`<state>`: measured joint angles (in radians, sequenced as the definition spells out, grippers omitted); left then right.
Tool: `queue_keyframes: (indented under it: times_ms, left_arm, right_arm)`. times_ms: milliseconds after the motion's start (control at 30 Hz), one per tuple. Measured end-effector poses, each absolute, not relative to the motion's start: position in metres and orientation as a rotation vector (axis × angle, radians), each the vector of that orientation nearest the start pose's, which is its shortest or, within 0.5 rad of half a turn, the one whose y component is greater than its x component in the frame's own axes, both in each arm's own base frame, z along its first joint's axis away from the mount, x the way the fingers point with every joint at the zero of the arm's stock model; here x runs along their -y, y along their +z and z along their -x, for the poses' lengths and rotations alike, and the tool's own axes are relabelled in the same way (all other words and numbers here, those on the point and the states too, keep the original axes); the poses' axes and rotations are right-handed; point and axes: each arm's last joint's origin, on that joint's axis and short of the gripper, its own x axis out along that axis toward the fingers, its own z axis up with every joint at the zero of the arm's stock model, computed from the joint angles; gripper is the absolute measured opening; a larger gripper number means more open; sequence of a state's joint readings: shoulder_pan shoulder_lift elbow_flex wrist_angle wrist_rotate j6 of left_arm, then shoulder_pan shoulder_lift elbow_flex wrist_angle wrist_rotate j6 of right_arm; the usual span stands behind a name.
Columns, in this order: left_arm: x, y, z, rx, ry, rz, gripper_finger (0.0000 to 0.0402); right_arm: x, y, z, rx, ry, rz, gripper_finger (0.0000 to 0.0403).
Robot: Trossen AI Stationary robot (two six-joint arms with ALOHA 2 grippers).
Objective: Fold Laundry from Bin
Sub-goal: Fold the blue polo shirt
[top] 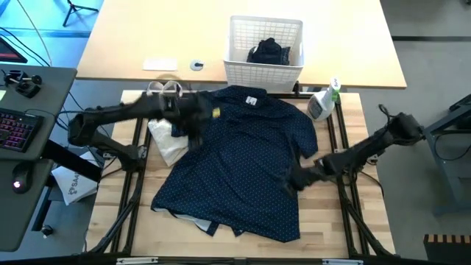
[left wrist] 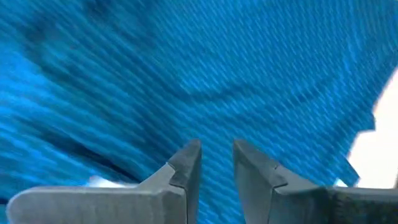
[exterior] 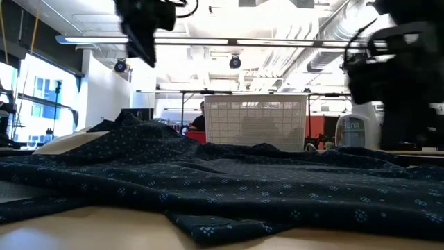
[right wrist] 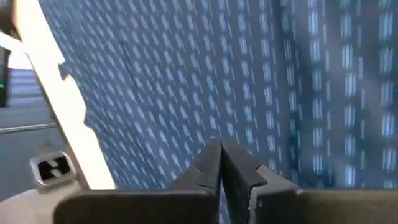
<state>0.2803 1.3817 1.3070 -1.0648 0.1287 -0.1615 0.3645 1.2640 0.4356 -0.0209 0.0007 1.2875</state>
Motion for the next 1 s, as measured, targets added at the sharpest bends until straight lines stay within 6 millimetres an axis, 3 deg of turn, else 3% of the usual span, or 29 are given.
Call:
queue_keyframes:
  times_ms: [167,333,467,600,700,867,1000]
  left_arm:
    - [-0.007,0.284,-0.246,-1.238,0.207,0.477,0.0069]
    - [0.05,0.264,-0.239,-1.316,0.197,0.473,0.0062]
    - [0.083,0.24,-0.233,-1.341,0.211,0.529,0.0058]
    - [0.105,0.205,-0.233,-1.328,0.224,0.606,0.0058]
    - [0.116,0.179,-0.242,-1.267,0.197,0.672,0.0058]
    - [0.131,0.14,-0.27,-1.167,0.13,0.765,0.0058]
    - [0.145,0.126,-0.297,-1.114,-0.122,0.9,0.0058]
  right_arm:
    - [-0.109,0.136,-0.181,-0.929,-0.278,-1.013,0.0002]
    - [-0.13,0.119,-0.169,-1.027,-0.305,-1.016,0.0001]
    - [-0.145,0.111,-0.165,-1.055,-0.332,-1.029,0.0001]
    - [-0.156,0.11,-0.161,-1.141,-0.347,-0.99,0.0]
    - [-0.16,0.122,-0.151,-1.293,-0.441,-0.917,0.0]
    - [-0.159,0.163,-0.138,-1.397,-0.729,-0.756,0.0]
    - [-0.164,0.194,-0.144,-1.365,-0.737,-0.694,0.0]
